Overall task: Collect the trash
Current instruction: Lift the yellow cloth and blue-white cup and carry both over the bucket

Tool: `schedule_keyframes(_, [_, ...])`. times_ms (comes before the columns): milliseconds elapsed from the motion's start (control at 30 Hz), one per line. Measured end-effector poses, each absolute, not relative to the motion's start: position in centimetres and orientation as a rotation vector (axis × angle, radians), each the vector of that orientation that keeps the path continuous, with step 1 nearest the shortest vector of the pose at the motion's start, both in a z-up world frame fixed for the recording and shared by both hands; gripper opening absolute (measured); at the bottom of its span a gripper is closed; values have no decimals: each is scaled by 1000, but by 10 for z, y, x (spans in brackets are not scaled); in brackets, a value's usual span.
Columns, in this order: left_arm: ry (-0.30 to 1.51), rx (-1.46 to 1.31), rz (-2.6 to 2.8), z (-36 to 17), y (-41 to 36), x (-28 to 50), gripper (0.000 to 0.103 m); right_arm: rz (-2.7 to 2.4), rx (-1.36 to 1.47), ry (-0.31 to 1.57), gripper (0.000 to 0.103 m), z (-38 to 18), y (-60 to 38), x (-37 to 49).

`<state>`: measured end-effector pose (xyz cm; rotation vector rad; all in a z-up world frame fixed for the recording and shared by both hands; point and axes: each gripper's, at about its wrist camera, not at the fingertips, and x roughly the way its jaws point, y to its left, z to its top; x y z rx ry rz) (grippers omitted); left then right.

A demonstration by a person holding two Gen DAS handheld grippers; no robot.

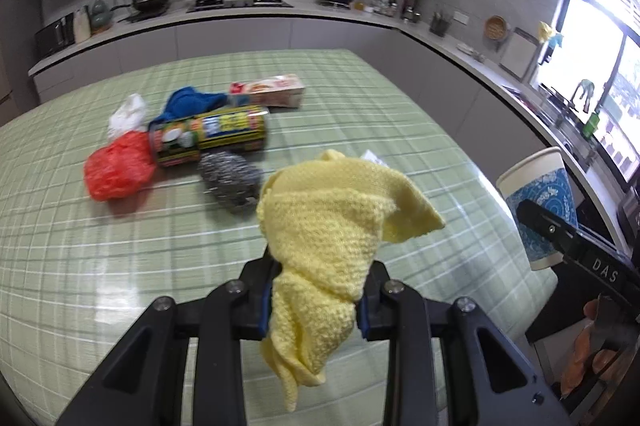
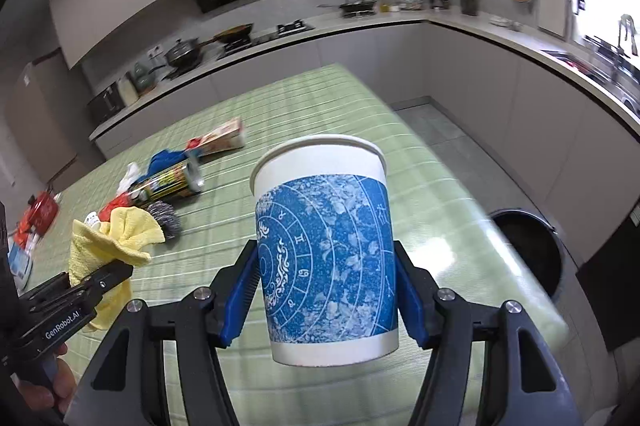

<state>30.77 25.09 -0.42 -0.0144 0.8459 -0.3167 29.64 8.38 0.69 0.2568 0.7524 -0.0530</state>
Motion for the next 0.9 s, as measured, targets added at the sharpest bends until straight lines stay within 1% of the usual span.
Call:
schedule_keyframes(267, [817, 25, -363, 2, 153, 294, 32, -74, 287, 721, 65, 6, -5, 271])
schedule_keyframes(533, [832, -19, -351, -3, 25, 294, 32, -59, 291, 737, 65, -6, -145, 266])
schedule_keyframes(733, [860, -45, -399, -18, -67, 306, 32, -90, 280, 771, 65, -26, -245, 268])
schedule_keyframes(900, [904, -26, -410, -40, -114, 315, 32, -107, 316, 819, 65, -57, -294, 273])
